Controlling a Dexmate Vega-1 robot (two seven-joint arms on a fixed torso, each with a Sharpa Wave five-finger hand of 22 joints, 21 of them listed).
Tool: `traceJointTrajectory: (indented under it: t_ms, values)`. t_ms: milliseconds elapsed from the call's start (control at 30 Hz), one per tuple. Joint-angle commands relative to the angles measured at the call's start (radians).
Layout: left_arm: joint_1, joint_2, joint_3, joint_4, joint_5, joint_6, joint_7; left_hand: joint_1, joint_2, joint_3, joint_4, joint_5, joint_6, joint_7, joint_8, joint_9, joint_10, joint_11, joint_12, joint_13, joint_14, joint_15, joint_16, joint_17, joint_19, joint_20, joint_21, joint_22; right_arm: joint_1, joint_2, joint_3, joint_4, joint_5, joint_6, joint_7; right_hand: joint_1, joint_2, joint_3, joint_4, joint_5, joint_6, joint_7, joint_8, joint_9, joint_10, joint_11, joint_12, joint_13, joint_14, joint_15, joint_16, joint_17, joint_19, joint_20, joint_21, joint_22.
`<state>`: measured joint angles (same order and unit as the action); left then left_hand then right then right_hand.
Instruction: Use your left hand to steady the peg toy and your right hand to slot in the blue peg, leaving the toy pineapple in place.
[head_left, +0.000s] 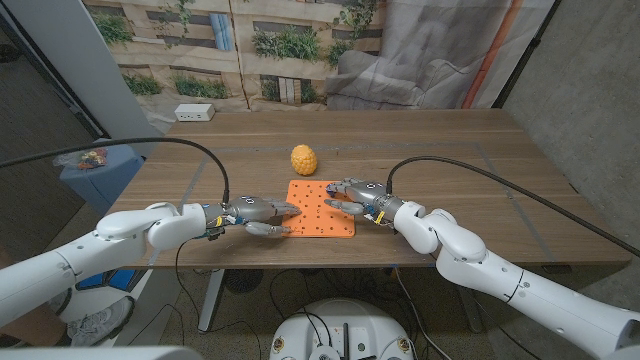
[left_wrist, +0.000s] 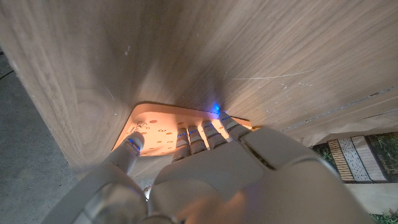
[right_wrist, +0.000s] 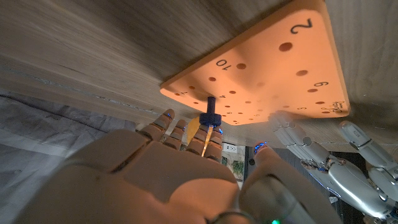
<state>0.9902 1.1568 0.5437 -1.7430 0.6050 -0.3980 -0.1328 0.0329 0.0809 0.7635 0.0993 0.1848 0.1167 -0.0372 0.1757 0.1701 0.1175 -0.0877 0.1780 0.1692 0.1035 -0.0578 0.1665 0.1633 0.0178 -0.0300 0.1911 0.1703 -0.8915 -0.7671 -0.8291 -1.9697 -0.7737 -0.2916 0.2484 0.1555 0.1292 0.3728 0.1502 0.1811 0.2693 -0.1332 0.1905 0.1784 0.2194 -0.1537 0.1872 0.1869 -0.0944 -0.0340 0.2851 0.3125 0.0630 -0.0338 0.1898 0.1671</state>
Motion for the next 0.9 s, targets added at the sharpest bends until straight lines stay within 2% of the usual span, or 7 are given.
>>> traceJointTrajectory:
  t_ms: [33, 900]
  values:
    - [-0.003, -0.004, 0.003, 0.004, 0.003, 0.001, 0.004, -0.008, 0.081, 0.003, 0.006, -0.001, 0.01, 0.003, 0.008, 0.004, 0.041, 0.015, 0.008, 0.004, 0.066, -0.028, 0.011, 0.004, 0.008, -0.136, 0.002, 0.001, -0.006, 0.0, 0.005, -0.018, -0.014, -0.007, -0.05, -0.002, 0.054, 0.008, -0.009, 0.002, 0.008, 0.015, 0.001, 0.005, 0.014, 0.016, 0.003, 0.005, -0.001, -0.042, 0.003, 0.0, 0.001, -0.05, 0.002, 0.002]
    - [-0.008, -0.009, 0.006, 0.006, -0.005, 0.006, -0.007, -0.008, 0.081, 0.005, 0.008, -0.001, 0.01, 0.004, 0.008, 0.004, 0.041, 0.014, 0.008, 0.004, 0.066, -0.025, 0.01, 0.004, 0.011, -0.134, 0.003, 0.001, -0.021, -0.002, 0.046, -0.058, -0.015, -0.011, -0.115, 0.008, 0.052, 0.029, -0.033, 0.001, 0.0, 0.015, -0.001, 0.005, -0.006, 0.02, 0.001, 0.006, 0.0, -0.04, 0.0, -0.008, 0.002, -0.049, 0.002, 0.001]
